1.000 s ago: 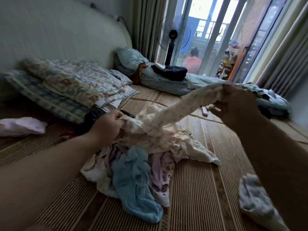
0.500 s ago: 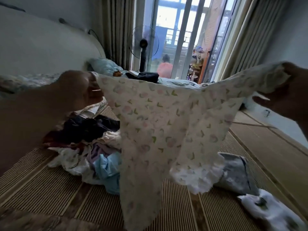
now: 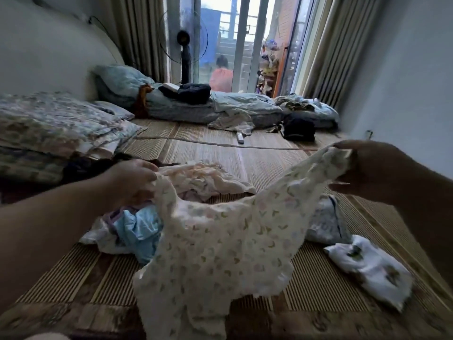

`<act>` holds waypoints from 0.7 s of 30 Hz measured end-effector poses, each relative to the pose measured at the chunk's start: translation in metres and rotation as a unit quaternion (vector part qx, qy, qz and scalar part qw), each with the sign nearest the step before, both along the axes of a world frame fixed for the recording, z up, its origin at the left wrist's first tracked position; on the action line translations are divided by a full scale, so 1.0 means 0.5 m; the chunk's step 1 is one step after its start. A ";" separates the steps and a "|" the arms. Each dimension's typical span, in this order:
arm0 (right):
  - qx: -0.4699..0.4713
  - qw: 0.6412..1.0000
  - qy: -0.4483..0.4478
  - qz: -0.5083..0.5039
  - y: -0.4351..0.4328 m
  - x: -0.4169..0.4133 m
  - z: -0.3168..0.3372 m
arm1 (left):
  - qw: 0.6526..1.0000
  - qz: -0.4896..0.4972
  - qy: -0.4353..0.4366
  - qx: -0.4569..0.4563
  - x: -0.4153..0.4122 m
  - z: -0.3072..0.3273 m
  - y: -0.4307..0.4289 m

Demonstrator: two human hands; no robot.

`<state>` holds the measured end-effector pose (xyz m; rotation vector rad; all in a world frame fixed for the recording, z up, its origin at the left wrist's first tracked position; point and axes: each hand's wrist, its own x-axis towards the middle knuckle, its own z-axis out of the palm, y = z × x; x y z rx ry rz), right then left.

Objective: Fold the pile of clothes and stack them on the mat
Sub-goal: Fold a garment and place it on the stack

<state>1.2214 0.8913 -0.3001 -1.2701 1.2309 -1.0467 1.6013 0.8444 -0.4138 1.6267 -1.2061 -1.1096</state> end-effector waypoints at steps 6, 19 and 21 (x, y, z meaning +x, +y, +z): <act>0.066 0.995 -0.025 0.075 0.027 -0.018 -0.135 | 0.890 -0.241 -0.381 0.064 -0.143 -0.165 0.073; 0.036 0.862 0.491 -0.124 0.035 -0.135 -0.382 | 0.787 -0.376 -0.429 -0.232 -0.285 -0.209 0.187; -0.031 0.887 0.451 -0.097 -0.001 -0.053 -0.406 | 0.743 -0.430 -0.470 -0.207 -0.320 -0.231 0.199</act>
